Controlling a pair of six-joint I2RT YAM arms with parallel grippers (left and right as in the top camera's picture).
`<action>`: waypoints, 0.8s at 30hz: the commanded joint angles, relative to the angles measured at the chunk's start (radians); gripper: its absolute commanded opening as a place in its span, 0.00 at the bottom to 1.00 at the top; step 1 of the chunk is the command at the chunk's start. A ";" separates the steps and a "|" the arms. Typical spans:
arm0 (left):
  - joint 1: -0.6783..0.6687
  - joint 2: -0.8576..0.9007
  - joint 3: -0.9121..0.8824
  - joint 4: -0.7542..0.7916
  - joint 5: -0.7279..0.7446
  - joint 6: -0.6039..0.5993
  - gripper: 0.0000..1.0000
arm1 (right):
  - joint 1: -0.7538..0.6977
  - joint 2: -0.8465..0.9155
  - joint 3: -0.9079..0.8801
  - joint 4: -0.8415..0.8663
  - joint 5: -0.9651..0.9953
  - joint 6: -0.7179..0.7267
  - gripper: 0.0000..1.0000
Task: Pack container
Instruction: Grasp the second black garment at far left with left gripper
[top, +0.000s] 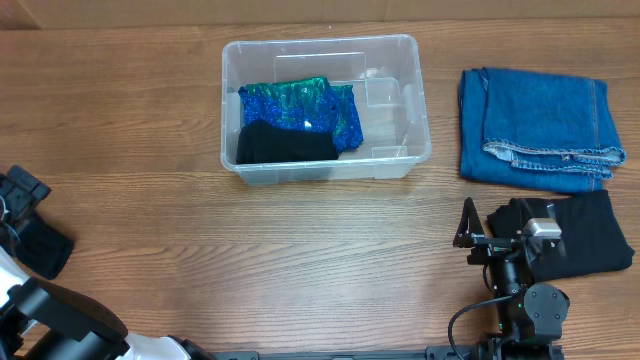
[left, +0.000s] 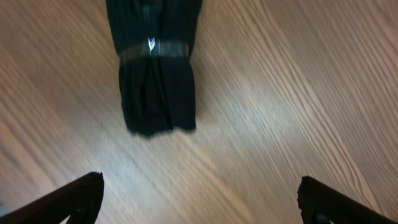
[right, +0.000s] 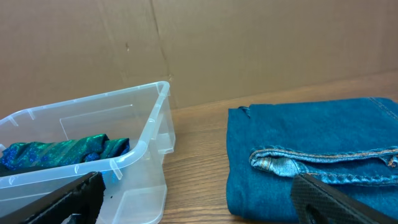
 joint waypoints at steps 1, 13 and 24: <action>0.003 0.009 -0.073 0.106 -0.033 0.043 1.00 | -0.003 -0.008 -0.010 0.005 0.005 -0.007 1.00; 0.003 0.307 -0.092 0.259 -0.124 0.048 0.99 | -0.003 -0.008 -0.010 0.005 0.005 -0.007 1.00; 0.002 0.359 -0.092 0.403 -0.129 0.037 0.83 | -0.003 -0.008 -0.010 0.005 0.005 -0.007 1.00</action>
